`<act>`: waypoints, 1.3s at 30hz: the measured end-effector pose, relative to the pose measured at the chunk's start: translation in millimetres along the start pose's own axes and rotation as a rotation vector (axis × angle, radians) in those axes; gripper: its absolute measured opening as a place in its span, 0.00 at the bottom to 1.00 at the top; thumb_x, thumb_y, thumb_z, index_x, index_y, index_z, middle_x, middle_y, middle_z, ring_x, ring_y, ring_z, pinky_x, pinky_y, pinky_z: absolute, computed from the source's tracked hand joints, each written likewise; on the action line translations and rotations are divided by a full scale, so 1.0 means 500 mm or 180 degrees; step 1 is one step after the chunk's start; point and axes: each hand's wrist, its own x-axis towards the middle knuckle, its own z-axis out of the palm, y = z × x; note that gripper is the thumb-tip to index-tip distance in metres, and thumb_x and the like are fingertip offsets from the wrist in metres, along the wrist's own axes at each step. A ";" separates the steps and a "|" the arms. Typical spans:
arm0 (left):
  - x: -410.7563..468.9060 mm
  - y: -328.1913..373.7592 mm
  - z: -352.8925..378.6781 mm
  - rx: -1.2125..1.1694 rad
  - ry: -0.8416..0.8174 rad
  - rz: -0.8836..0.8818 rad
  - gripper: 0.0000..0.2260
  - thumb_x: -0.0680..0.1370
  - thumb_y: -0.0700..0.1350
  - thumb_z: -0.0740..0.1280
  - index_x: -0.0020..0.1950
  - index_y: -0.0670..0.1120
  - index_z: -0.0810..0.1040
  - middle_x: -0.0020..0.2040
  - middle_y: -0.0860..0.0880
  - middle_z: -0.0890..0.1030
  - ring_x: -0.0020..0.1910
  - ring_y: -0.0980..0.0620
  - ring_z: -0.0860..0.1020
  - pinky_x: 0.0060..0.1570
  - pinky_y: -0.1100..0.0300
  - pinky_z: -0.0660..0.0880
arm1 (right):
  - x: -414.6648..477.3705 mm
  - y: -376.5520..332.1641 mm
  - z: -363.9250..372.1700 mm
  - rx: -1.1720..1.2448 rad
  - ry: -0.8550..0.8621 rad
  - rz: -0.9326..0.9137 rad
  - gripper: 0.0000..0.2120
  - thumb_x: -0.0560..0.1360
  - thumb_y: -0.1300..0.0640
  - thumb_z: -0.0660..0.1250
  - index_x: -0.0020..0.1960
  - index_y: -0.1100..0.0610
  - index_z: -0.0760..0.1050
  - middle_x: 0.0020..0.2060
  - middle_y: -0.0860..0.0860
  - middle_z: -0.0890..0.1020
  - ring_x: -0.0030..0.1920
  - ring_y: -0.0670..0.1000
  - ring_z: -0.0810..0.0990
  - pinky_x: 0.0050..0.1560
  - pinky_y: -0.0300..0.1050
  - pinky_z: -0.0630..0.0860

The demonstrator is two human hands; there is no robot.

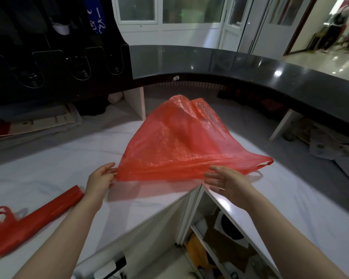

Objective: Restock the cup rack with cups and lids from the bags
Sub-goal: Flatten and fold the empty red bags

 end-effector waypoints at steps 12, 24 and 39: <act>0.026 0.075 0.003 -0.0034 -0.0166 0.0350 0.10 0.78 0.38 0.61 0.50 0.51 0.79 0.49 0.49 0.83 0.50 0.51 0.80 0.47 0.56 0.74 | 0.055 -0.131 0.023 0.0099 0.0486 -0.0930 0.07 0.79 0.62 0.62 0.54 0.59 0.77 0.42 0.54 0.85 0.40 0.51 0.82 0.44 0.45 0.77; 0.184 0.233 0.112 0.0478 -0.0208 0.0549 0.08 0.79 0.41 0.63 0.52 0.51 0.79 0.49 0.52 0.83 0.50 0.53 0.80 0.47 0.58 0.74 | 0.360 -0.320 -0.070 -0.1359 0.1253 -0.1365 0.07 0.78 0.54 0.65 0.46 0.56 0.80 0.32 0.48 0.78 0.27 0.42 0.73 0.28 0.35 0.68; 0.195 0.238 0.336 0.3893 -0.1633 0.2137 0.40 0.69 0.48 0.68 0.74 0.64 0.52 0.77 0.56 0.52 0.76 0.56 0.47 0.74 0.49 0.45 | 0.507 -0.342 0.015 -0.2724 -0.0739 -0.0162 0.22 0.69 0.39 0.72 0.60 0.44 0.75 0.49 0.46 0.81 0.46 0.47 0.83 0.44 0.44 0.81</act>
